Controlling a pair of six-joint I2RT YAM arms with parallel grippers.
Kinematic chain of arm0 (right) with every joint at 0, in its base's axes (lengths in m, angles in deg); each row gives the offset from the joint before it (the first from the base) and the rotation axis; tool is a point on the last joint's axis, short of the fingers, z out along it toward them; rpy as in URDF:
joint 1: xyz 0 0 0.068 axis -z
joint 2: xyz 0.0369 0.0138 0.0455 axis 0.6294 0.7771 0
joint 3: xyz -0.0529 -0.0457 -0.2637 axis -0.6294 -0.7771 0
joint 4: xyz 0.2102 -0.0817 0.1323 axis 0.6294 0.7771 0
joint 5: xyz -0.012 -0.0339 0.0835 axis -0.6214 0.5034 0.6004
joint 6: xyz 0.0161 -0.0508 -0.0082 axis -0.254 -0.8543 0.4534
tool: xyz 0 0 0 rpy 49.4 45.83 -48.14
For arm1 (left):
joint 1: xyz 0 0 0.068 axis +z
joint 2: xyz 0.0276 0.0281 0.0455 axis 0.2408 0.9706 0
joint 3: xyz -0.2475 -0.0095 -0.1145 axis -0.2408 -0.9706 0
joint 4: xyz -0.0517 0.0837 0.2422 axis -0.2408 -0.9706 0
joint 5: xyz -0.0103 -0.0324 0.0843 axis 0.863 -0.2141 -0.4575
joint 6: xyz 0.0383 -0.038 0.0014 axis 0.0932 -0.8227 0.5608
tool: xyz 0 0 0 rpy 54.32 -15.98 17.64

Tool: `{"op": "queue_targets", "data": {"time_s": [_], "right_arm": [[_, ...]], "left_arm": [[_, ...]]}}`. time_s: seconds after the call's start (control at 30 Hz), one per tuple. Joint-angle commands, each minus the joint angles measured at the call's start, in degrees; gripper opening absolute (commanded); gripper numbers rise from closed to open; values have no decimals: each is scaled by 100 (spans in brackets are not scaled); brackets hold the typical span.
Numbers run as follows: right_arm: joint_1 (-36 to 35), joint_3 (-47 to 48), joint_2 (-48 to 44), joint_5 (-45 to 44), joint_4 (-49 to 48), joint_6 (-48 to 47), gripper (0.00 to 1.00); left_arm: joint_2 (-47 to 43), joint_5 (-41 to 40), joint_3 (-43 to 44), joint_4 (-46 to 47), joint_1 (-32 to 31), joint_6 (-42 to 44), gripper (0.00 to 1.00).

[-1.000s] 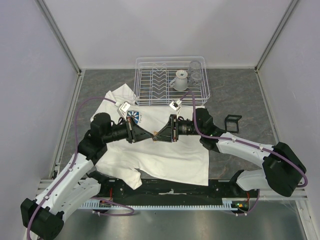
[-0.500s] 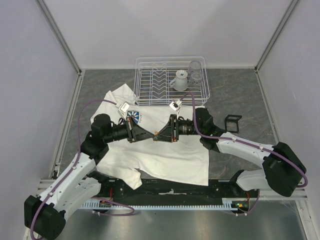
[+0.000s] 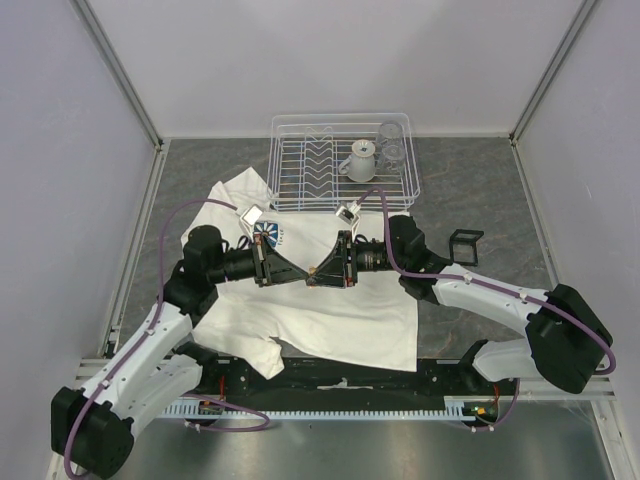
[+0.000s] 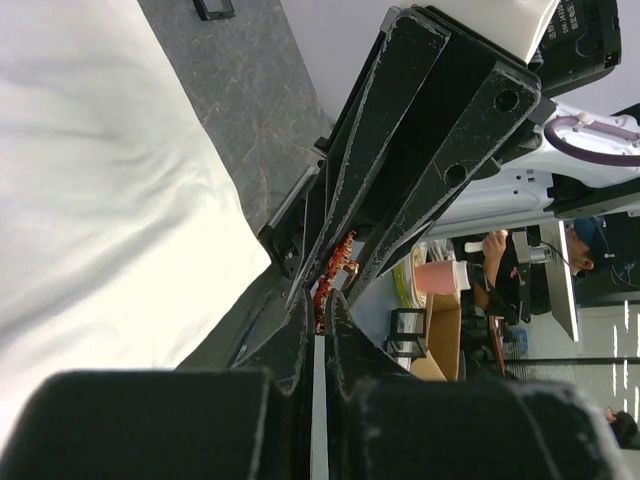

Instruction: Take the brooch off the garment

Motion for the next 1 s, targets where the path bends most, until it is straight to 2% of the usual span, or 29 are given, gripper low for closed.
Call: {"op": "queue_targets", "data": {"time_s": [0.0,0.17,0.27,0.33,0.37,0.4,0.57,0.6,0.87,0.9,0.97], "right_arm": [[-5,212,-36,110,-62,-251,23],[-5,221,-53,154,-10,-339,18],[-14,160,-53,-3,-106,-121,6],[-14,81,-71,-100,-509,116,5],[-22,2,-62,-144,-806,353,7],[-40,-16,-45,-258,-896,451,17],[-216,-25,26,-610,-1125,750,31],[-225,-25,43,-706,-1126,855,38],[-269,36,44,-760,-1064,1102,48],[-269,45,35,-760,-1073,1119,56],[-269,36,17,-699,-1187,1234,62]], "left_arm": [[8,620,161,537,-2,-79,2],[70,708,117,582,7,-52,2],[35,656,-23,853,15,-306,2],[-35,498,-208,1187,15,-666,2],[-70,445,-261,1292,15,-877,2],[-106,305,-331,1328,7,-940,2],[-430,-135,-551,1364,-2,-1300,2],[-449,-197,-569,1373,6,-1335,2],[-501,-232,-613,1215,-2,-1240,2],[-519,-276,-587,1127,6,-1169,2],[-519,-294,-534,926,6,-1003,2]]}}
